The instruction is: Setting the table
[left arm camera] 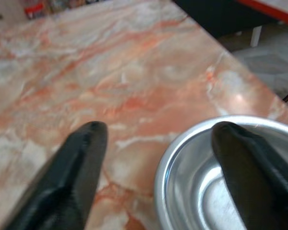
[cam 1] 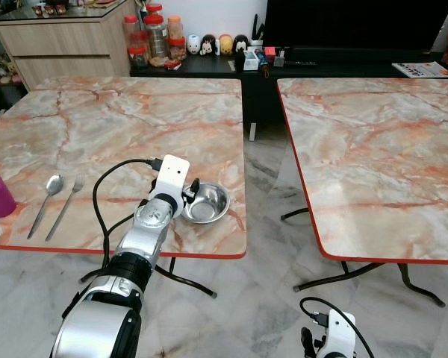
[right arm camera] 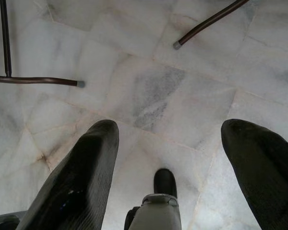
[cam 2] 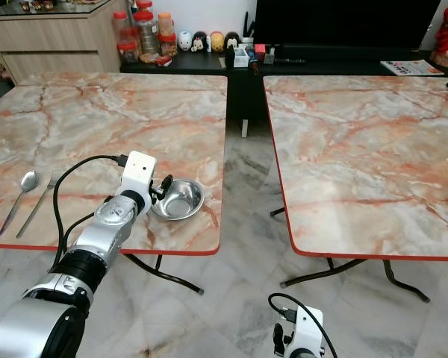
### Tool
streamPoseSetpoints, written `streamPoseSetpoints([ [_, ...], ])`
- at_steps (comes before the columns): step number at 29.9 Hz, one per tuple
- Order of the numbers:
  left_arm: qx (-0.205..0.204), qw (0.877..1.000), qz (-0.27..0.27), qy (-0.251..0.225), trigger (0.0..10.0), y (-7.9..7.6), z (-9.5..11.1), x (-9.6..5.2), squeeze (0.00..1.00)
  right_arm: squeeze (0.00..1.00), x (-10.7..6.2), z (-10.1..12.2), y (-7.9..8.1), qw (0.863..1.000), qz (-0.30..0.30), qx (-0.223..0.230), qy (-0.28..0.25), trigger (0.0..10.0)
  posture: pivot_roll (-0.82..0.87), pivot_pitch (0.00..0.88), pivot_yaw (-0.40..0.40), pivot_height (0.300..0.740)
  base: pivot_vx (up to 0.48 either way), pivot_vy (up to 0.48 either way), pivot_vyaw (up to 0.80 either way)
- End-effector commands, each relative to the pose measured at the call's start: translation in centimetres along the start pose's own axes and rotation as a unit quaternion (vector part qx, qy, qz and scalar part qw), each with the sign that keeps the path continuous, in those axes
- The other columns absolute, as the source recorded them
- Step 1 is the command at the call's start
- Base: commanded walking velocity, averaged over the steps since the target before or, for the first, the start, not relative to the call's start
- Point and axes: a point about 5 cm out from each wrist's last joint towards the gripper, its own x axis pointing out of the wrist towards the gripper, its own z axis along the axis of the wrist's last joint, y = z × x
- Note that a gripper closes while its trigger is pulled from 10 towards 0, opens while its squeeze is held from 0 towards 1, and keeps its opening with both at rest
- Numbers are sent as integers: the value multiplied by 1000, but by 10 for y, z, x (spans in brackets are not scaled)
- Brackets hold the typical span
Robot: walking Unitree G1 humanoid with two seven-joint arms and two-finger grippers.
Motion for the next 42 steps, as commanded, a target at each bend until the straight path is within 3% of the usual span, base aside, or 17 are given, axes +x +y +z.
streamPoseSetpoints([
  [1, -19, 1000, 7, 19, 10000, 6, -2, 2, 0, 0, -1, -2, -3, 1000, -6, 7, 1, 10000, 4, 0, 2, 740, 0, 0, 0],
  [4, -51, 998, 9, 41, 10000, 9, -7, 2, 0, 0, -1, -3, -4, 1000, -8, 9, 2, 10000, 0, 0, 2, 740, 0, 0, 0],
  [6, -108, 992, -9, 70, 10000, 9, -13, 1, 0, 0, -1, -4, -5, 1000, -8, 7, 3, 10000, -4, 0, 4, 740, 0, 0, 0],
  [10, -146, 985, 0, 87, 10000, 19, -17, 0, 0, 0, -2, -5, -5, 1000, -9, 9, 4, 10000, -8, 0, 6, 740, 0, 0, 0],
  [19, -153, 979, 2, 132, 10000, 26, -27, -3, 0, 0, -1, -3, -5, 1000, -9, 9, 2, 10000, -19, 0, 12, 740, 0, 0, 0],
  [33, -165, 978, -36, 127, 10000, 14, -19, 2, 0, 0, -1, -3, -5, 1000, -8, 11, 2, 10000, -20, 0, 12, 740, 0, 0, 0],
  [34, -163, 977, -42, 129, 9137, 13, -18, 2, 0, 0, -1, -3, -5, 1000, -8, 11, 2, 10000, -20, 0, 13, 740, 0, 0, 0],
  [35, -161, 977, -47, 130, 8902, 12, -18, 2, 0, 0, -1, -3, -5, 1000, -9, 12, 1, 10000, -19, 0, 13, 740, 0, 0, 0],
  [36, -159, 977, -54, 132, 6314, 10, -19, 2, 0, 0, -1, -3, -5, 1000, -9, 12, 1, 10000, -19, 0, 13, 740, 0, 0, 0],
  [37, -159, 977, -57, 133, 5333, 9, -19, 2, 0, 0, -1, -3, -5, 1000, -9, 13, 1, 10000, -19, 0, 13, 740, 0, 0, 0],
  [38, -158, 977, -59, 133, 5333, 9, -19, 2, 0, 0, -1, -3, -5, 1000, -10, 14, 1, 10000, -19, 0, 13, 740, 0, 0, 0],
  [39, -157, 977, -56, 134, 1765, 9, -19, 2, 0, 0, -1, -3, -5, 1000, -10, 16, 1, 10000, -20, 0, 17, 740, 0, 0, 0],
  [40, -156, 977, -55, 135, 0, 9, -19, 2, 0, 0, -1, -3, -4, 1000, -10, 16, 1, 10000, -22, 0, 19, 740, 0, 0, 0],
  [42, -141, 979, -55, 136, 0, 9, -19, 2, 0, 0, -1, -3, -4, 1000, -10, 18, 1, 10000, -21, 0, 19, 740, 0, 0, 0],
])
